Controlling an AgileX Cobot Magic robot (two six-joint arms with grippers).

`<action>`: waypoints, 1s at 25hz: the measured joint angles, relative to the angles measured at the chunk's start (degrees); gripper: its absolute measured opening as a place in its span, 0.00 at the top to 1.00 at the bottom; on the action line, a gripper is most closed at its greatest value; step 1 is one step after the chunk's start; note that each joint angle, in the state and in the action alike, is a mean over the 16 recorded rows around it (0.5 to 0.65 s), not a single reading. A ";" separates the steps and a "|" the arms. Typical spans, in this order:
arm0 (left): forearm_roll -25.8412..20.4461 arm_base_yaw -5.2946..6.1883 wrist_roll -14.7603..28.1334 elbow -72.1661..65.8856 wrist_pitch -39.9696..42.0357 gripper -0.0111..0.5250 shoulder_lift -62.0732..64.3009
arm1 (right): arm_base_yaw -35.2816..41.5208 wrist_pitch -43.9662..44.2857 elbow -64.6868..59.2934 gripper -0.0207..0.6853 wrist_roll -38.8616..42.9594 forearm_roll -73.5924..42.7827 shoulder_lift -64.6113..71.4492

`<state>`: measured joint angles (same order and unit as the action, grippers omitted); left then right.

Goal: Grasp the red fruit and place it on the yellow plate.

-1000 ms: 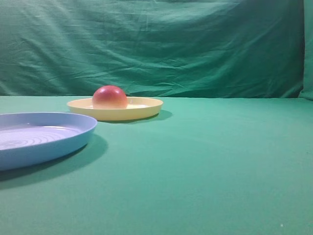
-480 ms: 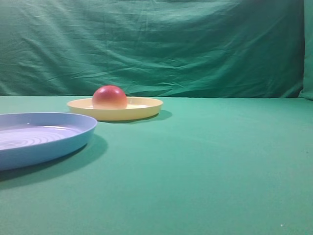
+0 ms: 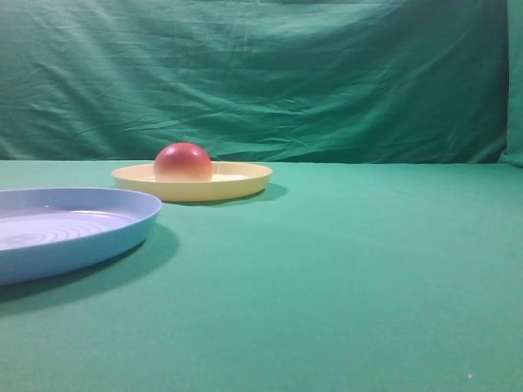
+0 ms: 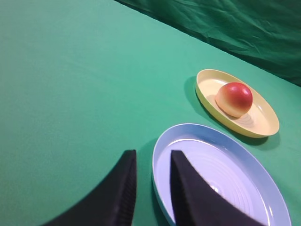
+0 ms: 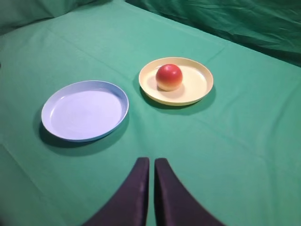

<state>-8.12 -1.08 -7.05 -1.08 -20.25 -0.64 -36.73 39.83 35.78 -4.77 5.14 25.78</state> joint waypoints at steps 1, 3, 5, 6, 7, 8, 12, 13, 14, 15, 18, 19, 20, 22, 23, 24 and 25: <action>0.00 0.00 0.00 0.00 0.00 0.69 0.00 | 0.01 0.20 -0.57 0.97 0.08 -0.23 -0.97; 0.00 0.00 0.00 0.00 0.00 0.69 0.00 | 0.16 0.03 -1.63 0.97 0.22 -0.79 -2.49; 0.00 0.00 0.00 0.00 0.00 0.69 0.00 | 0.69 -0.76 -2.89 0.97 0.34 -1.38 -3.88; 0.00 0.00 0.00 0.00 0.00 0.69 0.00 | 1.13 -1.43 -3.58 0.97 0.39 -1.67 -4.49; 0.00 0.00 0.00 0.00 0.00 0.69 0.00 | 1.70 -2.19 -4.33 0.97 0.43 -1.97 -5.04; 0.00 0.00 0.00 0.00 0.00 0.69 0.00 | 2.41 -3.01 -5.14 0.97 0.46 -2.27 -5.59; 0.00 0.00 0.00 0.00 0.00 0.69 0.00 | 6.43 -6.63 -9.13 0.97 0.52 -3.32 -8.26; 0.00 0.00 0.00 0.00 0.00 0.69 0.00 | 7.70 -7.55 -10.38 0.97 0.53 -3.55 -9.21; 0.00 0.00 0.00 0.00 0.00 0.69 0.00 | 9.07 -8.44 -11.72 0.97 0.53 -3.73 -10.26; 0.00 0.00 0.00 0.00 0.00 0.69 0.00 | 10.53 -9.31 -13.13 0.97 0.54 -3.87 -11.41; 0.00 0.00 0.00 0.00 0.00 0.69 0.00 | 15.27 -11.44 -17.67 0.97 0.54 -4.11 -15.32; 0.00 0.00 0.00 0.00 0.00 0.69 0.00 | 16.88 -11.95 -19.21 0.97 0.54 -4.16 -16.62; 0.00 0.00 0.00 0.00 0.00 0.69 0.00 | 18.45 -12.39 -20.74 0.97 0.54 -4.20 -17.89; 0.00 0.00 0.00 0.00 0.00 0.69 0.00 | 21.33 -13.07 -23.79 0.97 0.56 -4.25 -20.24; 0.00 0.00 0.00 0.00 0.00 0.69 0.00 | 22.61 -13.38 -25.25 0.97 0.58 -4.24 -21.32; 0.00 0.00 0.00 0.00 0.00 0.69 0.00 | 23.77 -13.67 -26.67 0.97 0.63 -4.22 -22.30; 0.00 0.00 0.00 0.00 0.00 0.69 0.00 | 24.83 -13.92 -28.03 0.97 0.70 -4.20 -23.20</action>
<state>-8.12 -1.08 -7.05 -1.08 -20.25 -0.64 -11.90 25.90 7.75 -4.07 0.94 2.58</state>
